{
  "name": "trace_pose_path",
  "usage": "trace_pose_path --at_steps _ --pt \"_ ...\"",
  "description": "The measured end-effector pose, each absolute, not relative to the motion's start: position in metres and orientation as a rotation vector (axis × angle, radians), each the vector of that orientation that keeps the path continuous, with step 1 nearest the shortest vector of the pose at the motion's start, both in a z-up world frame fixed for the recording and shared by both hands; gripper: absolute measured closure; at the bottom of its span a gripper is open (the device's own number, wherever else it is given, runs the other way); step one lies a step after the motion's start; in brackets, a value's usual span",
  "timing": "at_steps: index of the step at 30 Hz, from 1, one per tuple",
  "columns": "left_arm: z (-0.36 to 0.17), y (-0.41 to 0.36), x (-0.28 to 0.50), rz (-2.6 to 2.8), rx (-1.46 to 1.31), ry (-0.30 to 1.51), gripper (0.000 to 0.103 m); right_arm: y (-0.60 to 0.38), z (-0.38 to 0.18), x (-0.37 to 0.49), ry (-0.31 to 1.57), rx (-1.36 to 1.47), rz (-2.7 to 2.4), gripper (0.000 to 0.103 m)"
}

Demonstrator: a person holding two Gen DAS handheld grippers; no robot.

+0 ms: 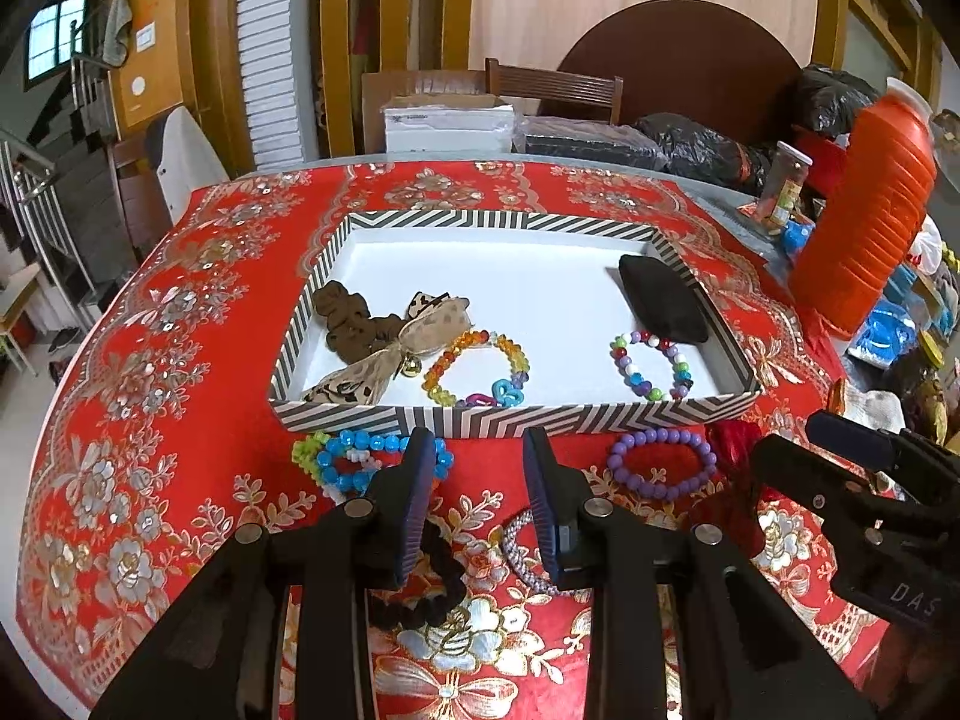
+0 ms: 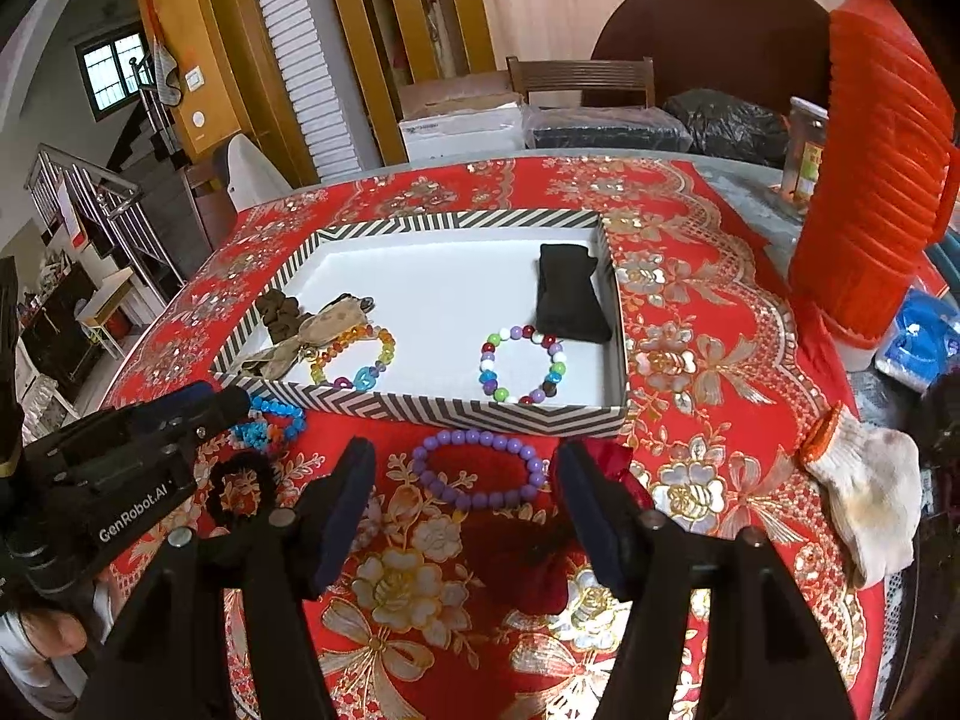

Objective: Organize jewelry
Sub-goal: 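Lift both tools out of the tray back over the jewelry pile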

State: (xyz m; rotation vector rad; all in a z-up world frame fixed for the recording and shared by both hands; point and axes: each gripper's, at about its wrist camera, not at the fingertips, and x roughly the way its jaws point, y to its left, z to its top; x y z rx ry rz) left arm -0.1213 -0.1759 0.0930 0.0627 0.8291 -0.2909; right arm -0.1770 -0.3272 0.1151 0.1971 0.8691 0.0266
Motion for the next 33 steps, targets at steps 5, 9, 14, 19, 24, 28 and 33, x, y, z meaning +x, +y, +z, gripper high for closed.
trace_pose_path --at_steps 5,9,14,19,24,28,33 --pt "0.094 -0.175 -0.127 -0.284 0.069 0.818 0.065 -0.326 0.118 -0.183 0.863 0.195 0.033 0.036" --pt "0.095 -0.175 -0.130 -0.283 0.070 0.818 0.065 -0.326 0.119 -0.185 0.865 0.199 0.036 0.036" --pt "0.095 -0.175 -0.134 -0.283 0.075 0.813 0.065 -0.325 0.120 -0.188 0.863 0.196 0.036 0.036" --pt "0.095 -0.173 -0.137 -0.280 0.077 0.815 0.065 -0.325 0.121 -0.191 0.861 0.190 0.041 0.036" --pt "0.096 -0.171 -0.138 -0.279 0.077 0.812 0.065 -0.325 0.122 -0.192 0.861 0.192 0.038 0.036" --pt "0.097 -0.171 -0.138 -0.276 0.079 0.809 0.065 -0.329 0.124 -0.195 0.855 0.198 0.036 0.036" --pt "0.094 -0.170 -0.138 -0.271 0.076 0.817 0.065 -0.335 0.123 -0.196 0.861 0.215 0.031 0.036"
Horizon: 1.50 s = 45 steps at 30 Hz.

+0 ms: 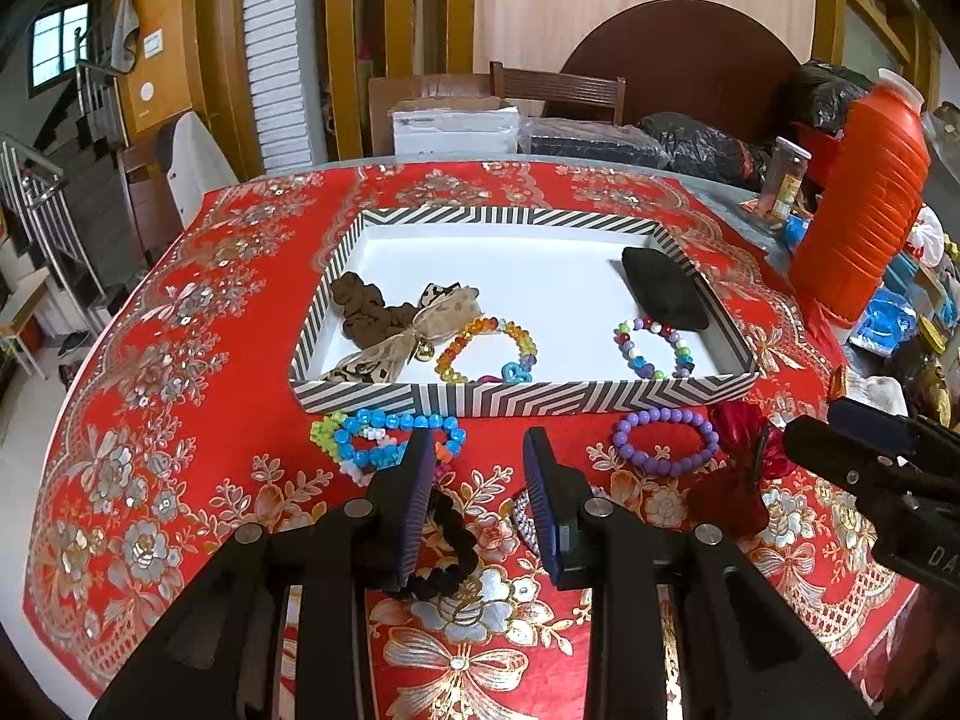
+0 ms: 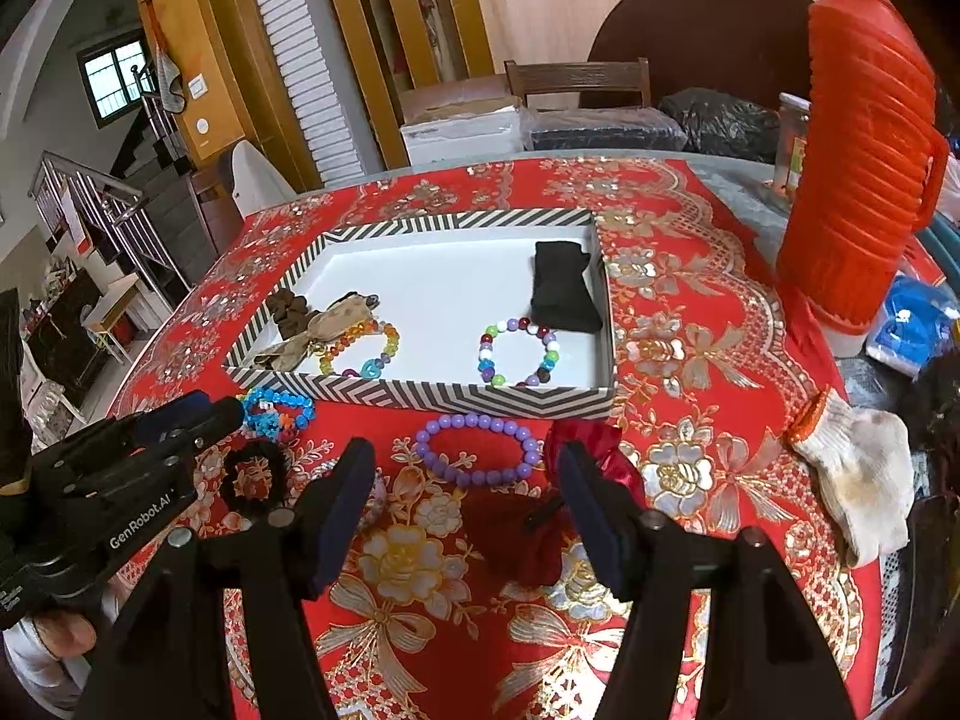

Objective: Organize jewelry
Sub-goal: 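Lift both tools out of the tray back over the jewelry pile, then grasp the black scrunchie with the left tool while the right tool grasps the red satin bow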

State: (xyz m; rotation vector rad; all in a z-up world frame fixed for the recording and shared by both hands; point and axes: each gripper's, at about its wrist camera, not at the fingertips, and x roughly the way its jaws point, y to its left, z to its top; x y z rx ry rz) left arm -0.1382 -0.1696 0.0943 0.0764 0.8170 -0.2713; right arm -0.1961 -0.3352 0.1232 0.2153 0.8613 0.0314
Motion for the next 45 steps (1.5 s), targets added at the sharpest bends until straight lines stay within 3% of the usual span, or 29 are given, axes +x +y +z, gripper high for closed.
trace_pose_path --at_steps 15,35,45 --pt "0.088 -0.164 -0.136 -0.269 0.074 0.841 0.065 -0.338 0.118 -0.196 0.876 0.225 0.032 0.036" --pt "0.064 -0.072 -0.106 -0.311 -0.268 1.035 0.065 -0.378 0.083 -0.195 0.953 0.288 0.010 0.037" --pt "0.040 -0.080 -0.107 -0.304 -0.273 1.087 0.060 -0.374 0.065 -0.187 1.027 0.320 -0.013 0.037"
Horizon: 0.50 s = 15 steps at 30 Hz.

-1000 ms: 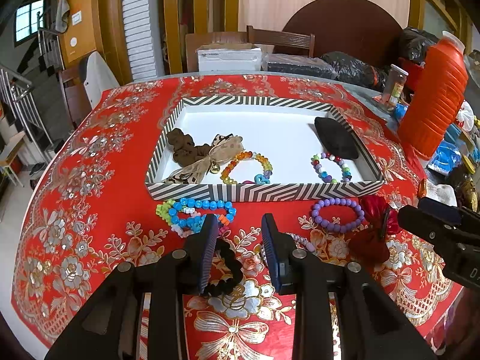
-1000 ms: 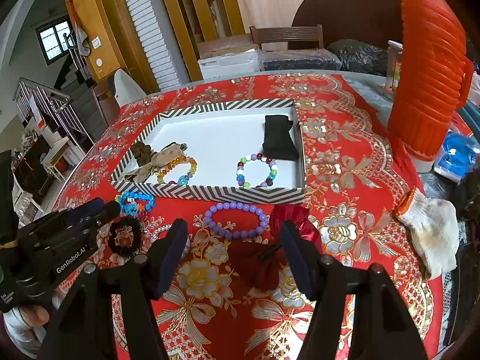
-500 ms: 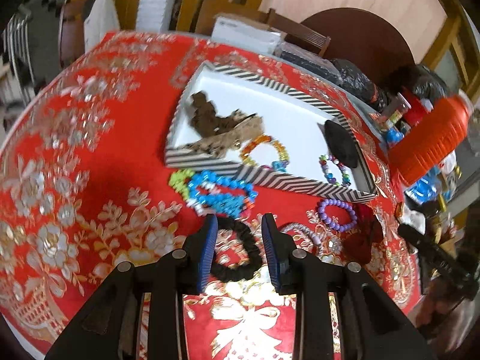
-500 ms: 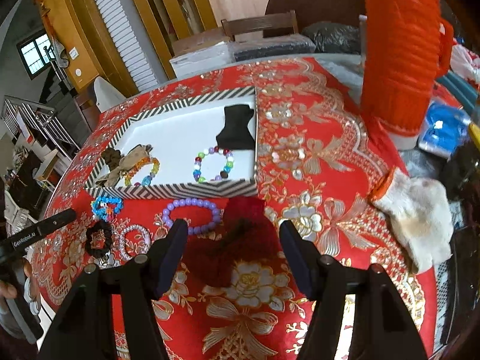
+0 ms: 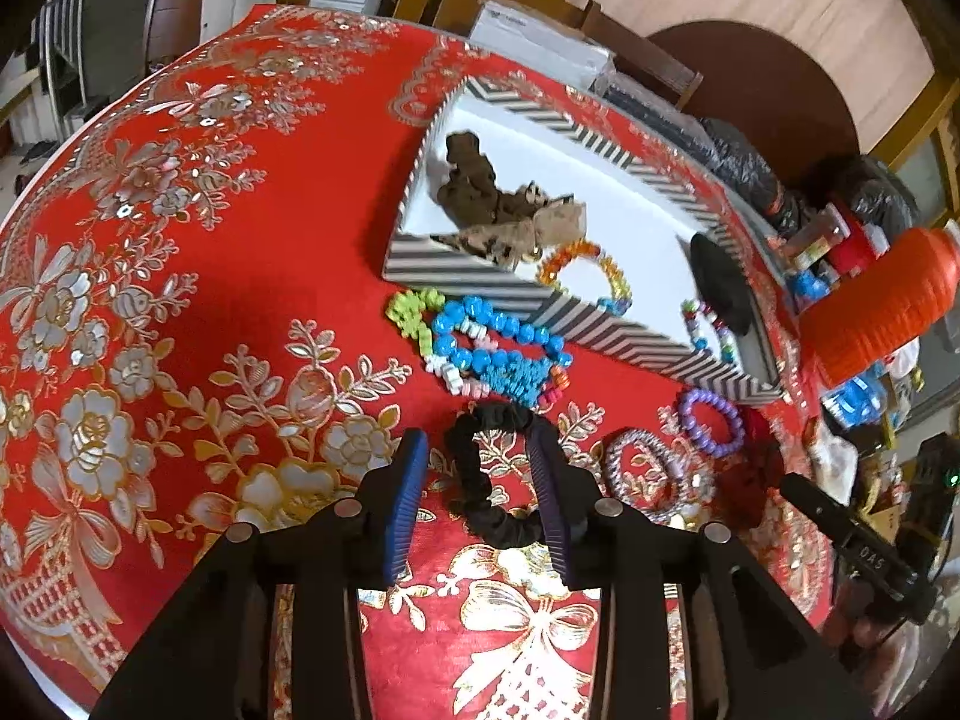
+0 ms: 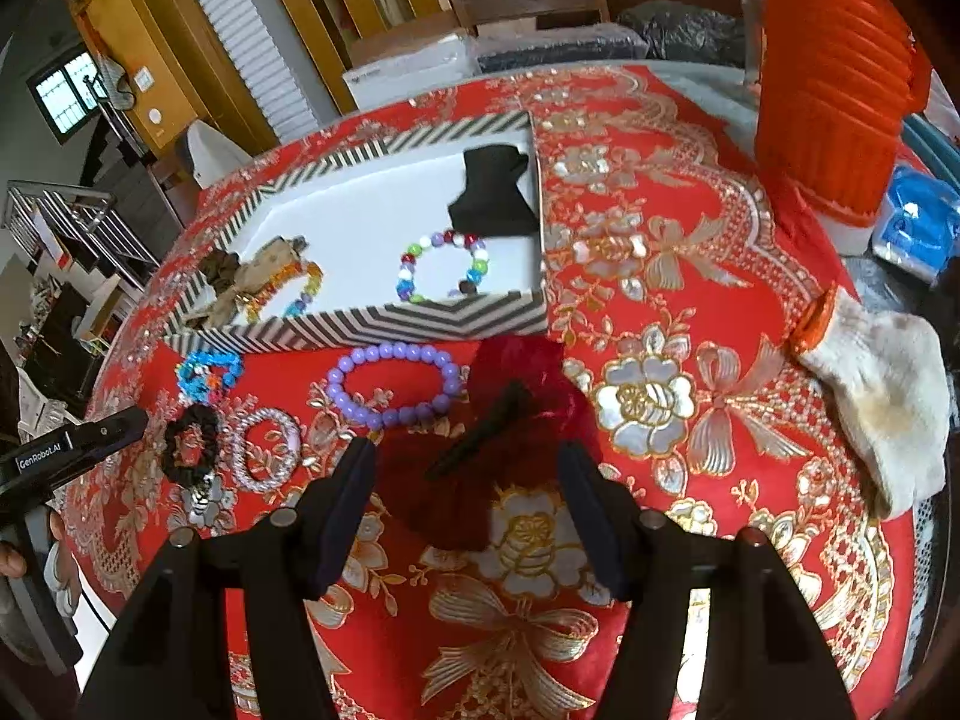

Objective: Organize jewelry
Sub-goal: 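Grasp the black scrunchie with the left tool while the right tool grasps the red satin bow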

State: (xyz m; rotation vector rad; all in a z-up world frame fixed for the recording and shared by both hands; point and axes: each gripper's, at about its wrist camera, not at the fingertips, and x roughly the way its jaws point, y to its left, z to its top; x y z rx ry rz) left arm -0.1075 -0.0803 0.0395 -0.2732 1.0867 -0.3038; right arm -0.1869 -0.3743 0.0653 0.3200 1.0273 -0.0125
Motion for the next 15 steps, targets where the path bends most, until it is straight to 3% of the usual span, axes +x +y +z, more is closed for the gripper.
trace_pose_path --at_steps 15 --pt "0.023 -0.100 -0.097 -0.242 -0.171 1.102 0.060 -0.375 0.044 -0.154 1.077 0.322 -0.060 0.036"
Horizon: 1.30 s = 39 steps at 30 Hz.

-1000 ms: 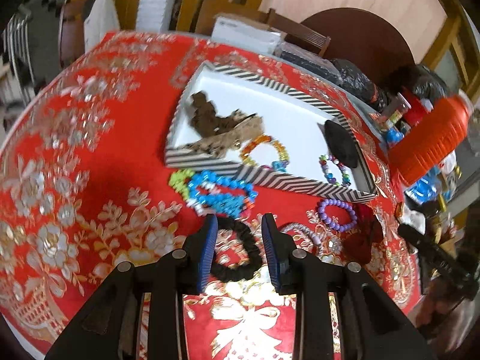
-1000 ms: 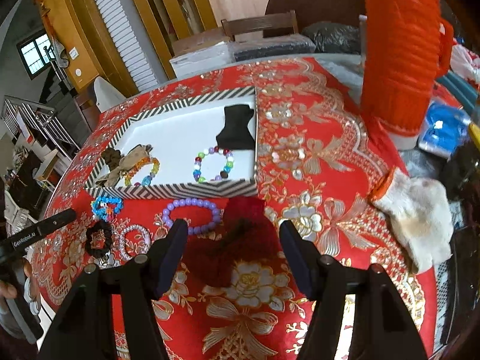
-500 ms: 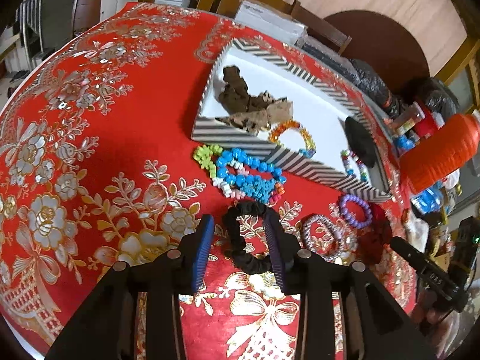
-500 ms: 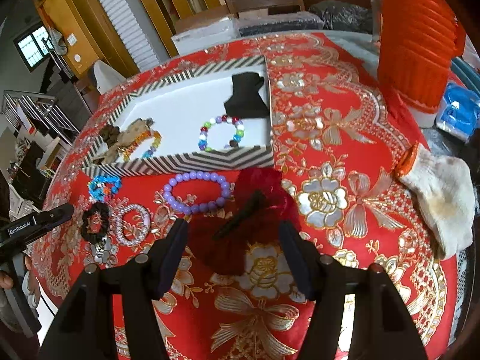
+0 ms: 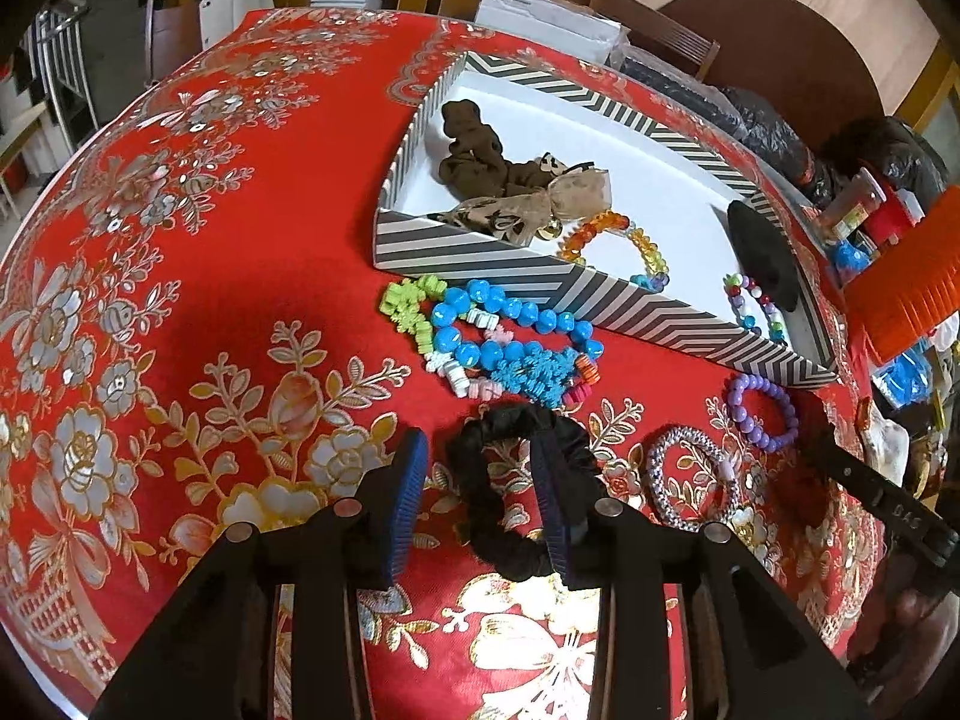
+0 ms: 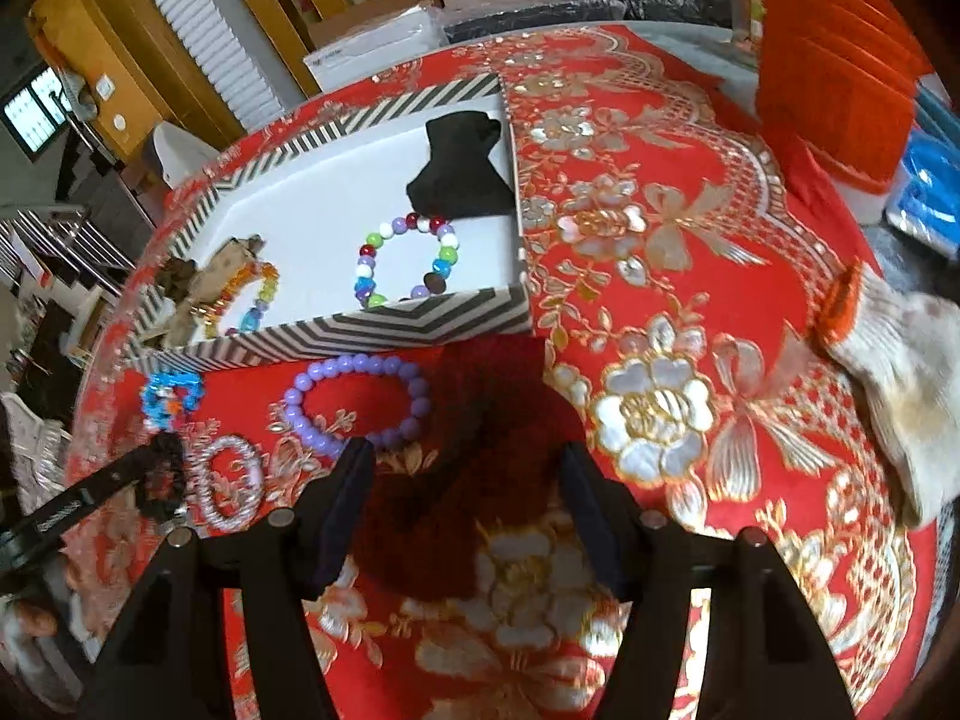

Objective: Organize jewelry
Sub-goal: 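Grasp the black scrunchie with the left tool while the right tool grasps the red satin bow, then carry the black scrunchie and red bow into the tray with both tools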

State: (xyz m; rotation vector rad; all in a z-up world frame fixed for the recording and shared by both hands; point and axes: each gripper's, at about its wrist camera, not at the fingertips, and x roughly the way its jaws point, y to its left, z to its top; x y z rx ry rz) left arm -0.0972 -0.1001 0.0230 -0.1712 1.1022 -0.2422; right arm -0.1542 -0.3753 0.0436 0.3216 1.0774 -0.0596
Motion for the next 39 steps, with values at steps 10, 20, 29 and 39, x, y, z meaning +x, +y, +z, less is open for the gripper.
trace_pose_path --at_steps 10,20,29,39 --pt "0.024 -0.099 -0.098 -0.342 -0.225 1.114 0.088 -0.381 0.051 -0.175 1.017 0.259 -0.044 0.086" --pt "0.076 -0.096 -0.112 -0.420 -0.224 1.023 0.088 -0.377 0.101 -0.190 0.883 0.289 0.035 0.086" --pt "0.123 -0.114 -0.102 -0.455 -0.162 0.920 0.088 -0.366 0.122 -0.180 0.854 0.259 0.061 0.086" --pt "0.127 -0.143 -0.067 -0.424 -0.077 0.878 0.088 -0.357 0.123 -0.147 0.872 0.228 0.068 0.086"
